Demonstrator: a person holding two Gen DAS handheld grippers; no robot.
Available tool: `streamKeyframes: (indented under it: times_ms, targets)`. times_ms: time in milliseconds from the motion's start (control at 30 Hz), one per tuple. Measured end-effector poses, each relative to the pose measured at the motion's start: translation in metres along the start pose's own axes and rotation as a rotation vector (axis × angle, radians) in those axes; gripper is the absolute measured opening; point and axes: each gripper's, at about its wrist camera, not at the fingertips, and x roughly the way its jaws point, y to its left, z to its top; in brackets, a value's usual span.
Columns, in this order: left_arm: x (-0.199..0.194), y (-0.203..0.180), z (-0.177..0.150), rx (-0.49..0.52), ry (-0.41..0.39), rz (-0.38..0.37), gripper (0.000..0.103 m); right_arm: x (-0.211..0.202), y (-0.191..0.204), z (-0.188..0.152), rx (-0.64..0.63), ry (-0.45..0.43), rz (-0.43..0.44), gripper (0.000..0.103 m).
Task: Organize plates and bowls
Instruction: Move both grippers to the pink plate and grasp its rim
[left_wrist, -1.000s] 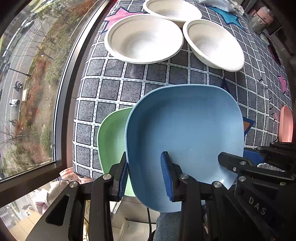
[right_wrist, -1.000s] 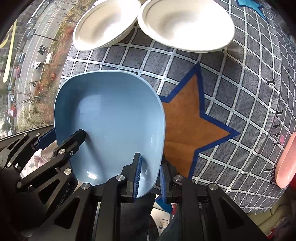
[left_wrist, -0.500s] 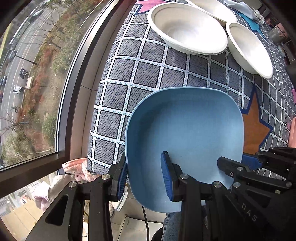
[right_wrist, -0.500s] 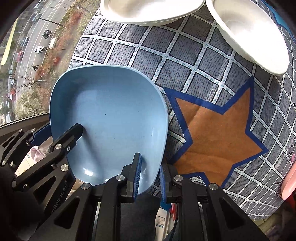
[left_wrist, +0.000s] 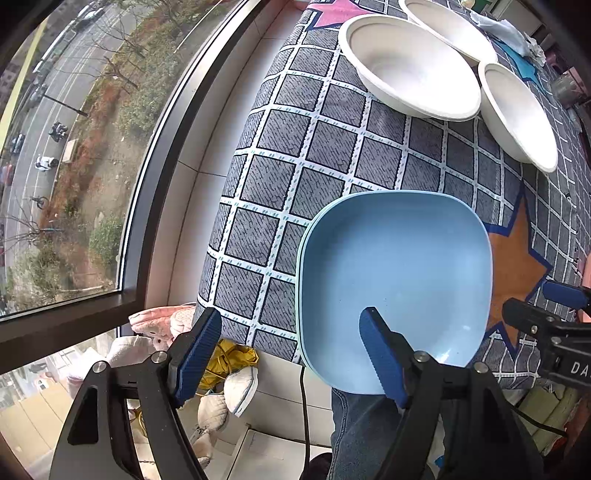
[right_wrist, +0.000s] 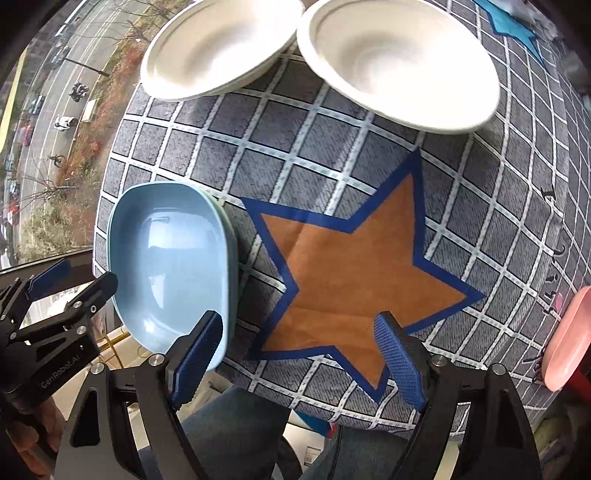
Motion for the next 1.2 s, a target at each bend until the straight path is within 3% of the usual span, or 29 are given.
streamKeyframes:
  times_ms: [133, 333, 533, 833, 1200]
  targets:
    - [-0.005, -0.01, 0.0, 0.035, 0.007, -0.026, 0.08, 0.007, -0.031, -0.019, 0.106, 0.022, -0.005, 0.085]
    - [-0.012, -0.059, 0.003, 0.177, -0.001, -0.036, 0.08, 0.014, -0.062, -0.053, 0.217, 0.049, -0.004, 0.085]
    - [-0.011, -0.097, 0.008, 0.267, -0.006, -0.022, 0.08, 0.021, -0.097, -0.063, 0.278, 0.042, 0.019, 0.085]
    - [-0.022, -0.129, 0.012, 0.355, -0.029, -0.01, 0.08, -0.002, -0.136, -0.07, 0.336, -0.026, 0.024, 0.085]
    - [-0.032, -0.262, -0.001, 0.624, -0.033, -0.054, 0.08, -0.028, -0.232, -0.091, 0.519, -0.1, -0.041, 0.085]
